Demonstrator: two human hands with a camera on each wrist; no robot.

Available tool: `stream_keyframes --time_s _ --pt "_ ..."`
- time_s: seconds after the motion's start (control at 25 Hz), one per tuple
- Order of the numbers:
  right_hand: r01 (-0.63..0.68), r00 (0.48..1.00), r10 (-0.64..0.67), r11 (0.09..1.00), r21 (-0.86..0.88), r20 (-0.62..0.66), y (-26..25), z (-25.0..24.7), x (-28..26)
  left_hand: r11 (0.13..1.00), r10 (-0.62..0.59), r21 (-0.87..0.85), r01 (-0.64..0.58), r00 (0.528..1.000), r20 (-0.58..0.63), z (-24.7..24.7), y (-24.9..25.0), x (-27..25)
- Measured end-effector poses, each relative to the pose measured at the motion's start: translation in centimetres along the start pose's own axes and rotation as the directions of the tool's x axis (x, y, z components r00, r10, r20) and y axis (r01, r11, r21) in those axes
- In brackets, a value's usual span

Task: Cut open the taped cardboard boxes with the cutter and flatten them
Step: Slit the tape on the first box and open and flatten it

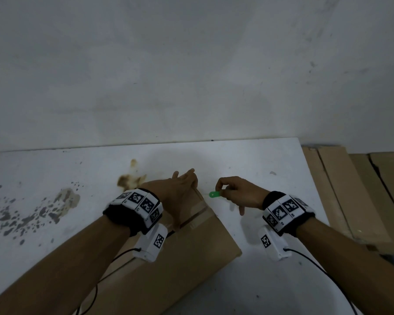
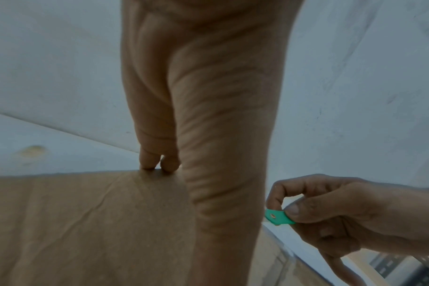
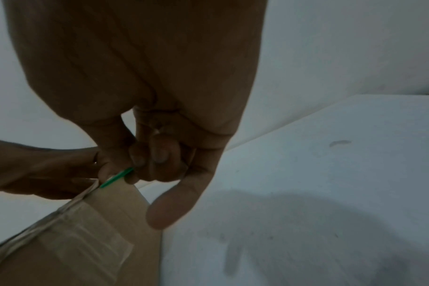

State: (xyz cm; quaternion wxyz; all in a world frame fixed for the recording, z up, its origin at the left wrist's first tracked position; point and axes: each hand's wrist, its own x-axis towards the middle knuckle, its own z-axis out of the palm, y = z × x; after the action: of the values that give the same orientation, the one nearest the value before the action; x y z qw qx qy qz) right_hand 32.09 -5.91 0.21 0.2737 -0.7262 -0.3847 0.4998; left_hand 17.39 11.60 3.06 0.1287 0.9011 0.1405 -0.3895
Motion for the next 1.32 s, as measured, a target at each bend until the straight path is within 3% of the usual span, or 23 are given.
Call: stream_keyframes --time_s 0.24,0.48,0.56,0.64,0.72,0.8,0.88,0.96,1.08,1.2,1.32 --pt "0.006 0.99 0.012 0.992 -0.123 0.14 -0.3 -0.5 0.1 1.0 0.004 -0.023 -0.004 1.0 -0.001 0.0 -0.1 0.0" --pt "-0.041 0.99 0.052 0.996 -0.081 0.133 0.3 -0.9 -0.6 1.0 0.02 -0.024 -0.02 1.0 -0.01 0.2 -0.2 0.1" --pt "-0.062 0.995 0.064 0.998 -0.027 0.079 0.2 -1.2 -0.6 1.0 0.021 -0.022 -0.021 1.0 -0.012 0.4 -0.3 0.2" --pt "-0.096 0.992 0.099 0.995 0.035 -0.075 0.1 -1.6 -0.8 0.999 0.031 -0.026 -0.031 0.999 -0.015 0.6 -0.6 0.2" --pt "-0.122 0.927 0.161 0.984 0.132 -0.338 -0.2 -1.4 -1.2 0.997 0.042 -0.058 -0.044 0.999 -0.03 0.8 -0.9 0.1" --pt "-0.126 0.839 0.233 0.962 0.242 -0.491 -0.5 0.4 -1.5 0.994 0.055 -0.092 -0.06 0.997 -0.058 1.2 -1.3 -0.2" --pt "-0.098 0.861 0.198 0.969 0.228 -0.468 -0.9 3.9 -1.9 0.989 0.066 -0.124 -0.079 0.992 -0.103 1.6 -1.3 -0.6" --pt "-0.063 0.907 0.089 0.995 0.077 -0.412 -0.9 7.6 -2.4 0.983 0.075 -0.156 -0.102 0.983 -0.169 2.3 -1.1 -0.9" --pt "-0.111 0.865 -0.003 0.974 -0.198 -0.502 -0.2 9.8 -2.5 0.959 0.075 -0.24 -0.148 0.955 -0.287 3.8 -1.2 -1.4" --pt "-0.148 0.814 -0.021 0.959 -0.242 -0.58 1.1 9.7 -2.6 0.866 0.06 -0.445 -0.229 0.93 -0.363 4.7 -2.1 -2.0" --pt "-0.153 0.812 -0.058 0.94 -0.307 -0.581 1.6 9.1 -2.5 0.789 0.058 -0.539 -0.295 0.909 -0.412 5.1 -3.0 -2.6"
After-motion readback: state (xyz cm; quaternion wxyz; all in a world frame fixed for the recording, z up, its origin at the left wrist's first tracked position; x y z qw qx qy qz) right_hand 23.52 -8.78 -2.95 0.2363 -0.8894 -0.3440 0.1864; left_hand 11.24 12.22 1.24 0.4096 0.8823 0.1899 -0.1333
